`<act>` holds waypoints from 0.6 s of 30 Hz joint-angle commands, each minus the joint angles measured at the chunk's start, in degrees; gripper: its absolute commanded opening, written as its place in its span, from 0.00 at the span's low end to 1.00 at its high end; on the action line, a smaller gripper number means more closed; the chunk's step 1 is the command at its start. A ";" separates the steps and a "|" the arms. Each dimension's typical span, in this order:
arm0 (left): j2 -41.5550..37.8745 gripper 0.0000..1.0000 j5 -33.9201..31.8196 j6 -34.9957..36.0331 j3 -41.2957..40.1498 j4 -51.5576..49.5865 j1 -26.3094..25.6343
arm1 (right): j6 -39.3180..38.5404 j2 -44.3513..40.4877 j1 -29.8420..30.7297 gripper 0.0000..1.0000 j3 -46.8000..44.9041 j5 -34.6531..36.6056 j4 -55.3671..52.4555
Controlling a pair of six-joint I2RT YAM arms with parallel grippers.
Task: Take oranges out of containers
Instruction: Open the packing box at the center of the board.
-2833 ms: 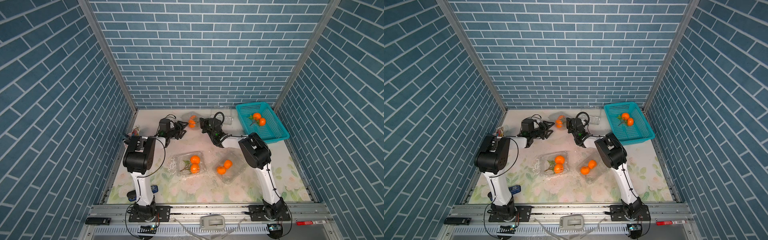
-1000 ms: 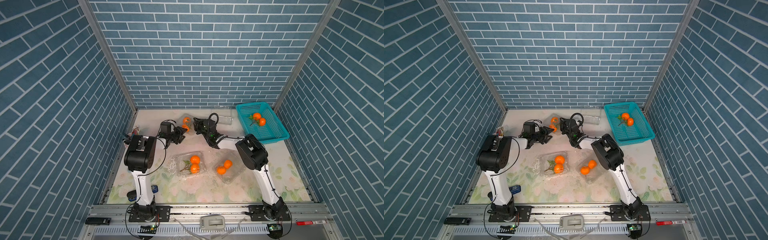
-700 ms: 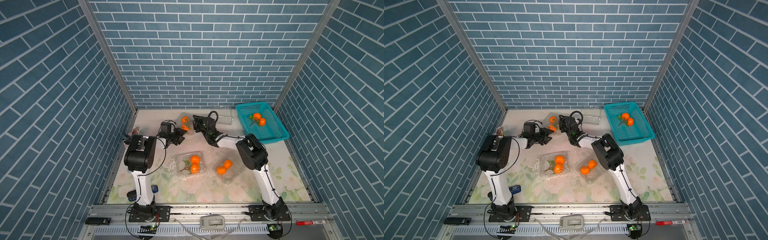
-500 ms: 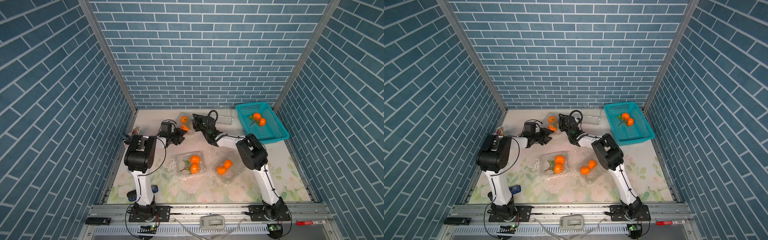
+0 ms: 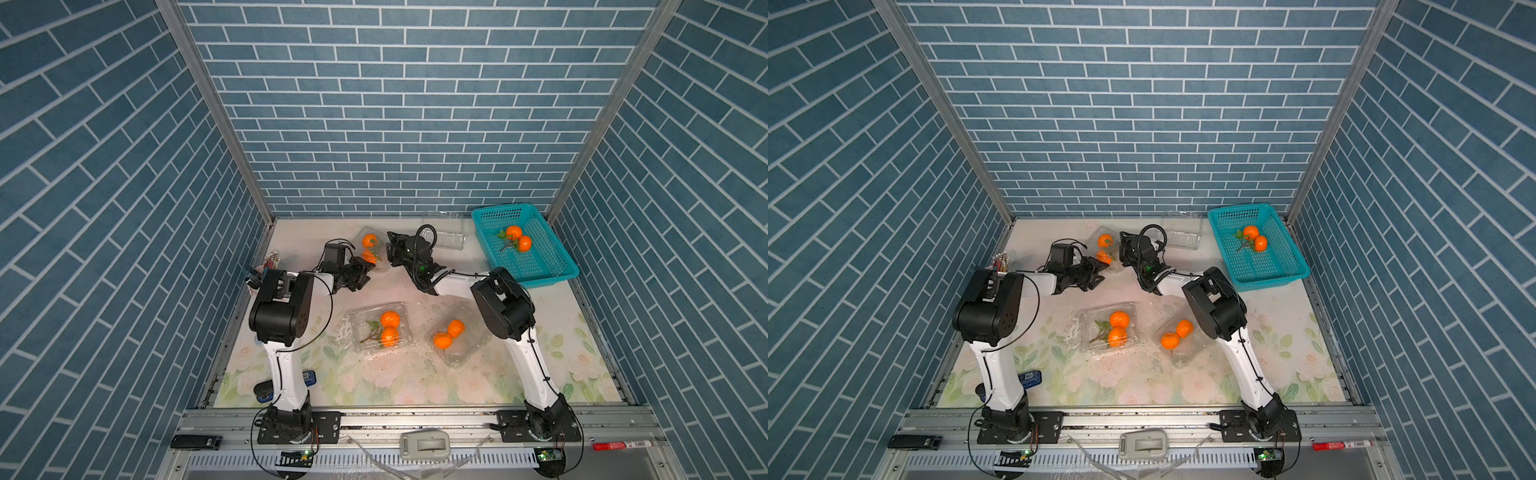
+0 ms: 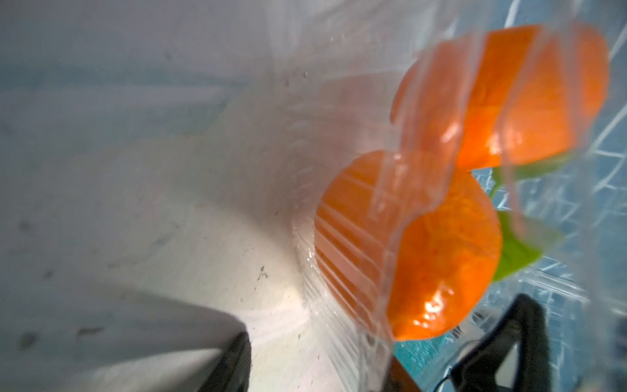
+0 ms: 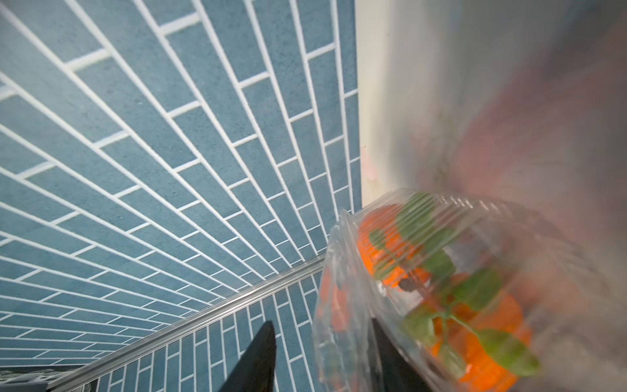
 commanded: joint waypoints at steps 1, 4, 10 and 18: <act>0.01 0.55 -0.32 1.52 0.84 -2.77 -0.59 | -0.73 -0.76 0.31 0.47 -1.69 -2.45 1.35; 0.00 0.55 -0.34 1.60 0.90 -2.96 -0.54 | -1.83 -1.07 0.58 0.47 -2.48 -4.06 1.20; 0.06 0.55 -0.37 1.78 1.00 -3.16 -0.54 | -2.99 -1.00 1.02 0.49 -2.22 -5.83 1.33; 0.09 0.54 -0.43 1.96 1.08 -3.29 -0.54 | 0.14 -0.29 2.19 0.51 -1.84 -4.94 5.22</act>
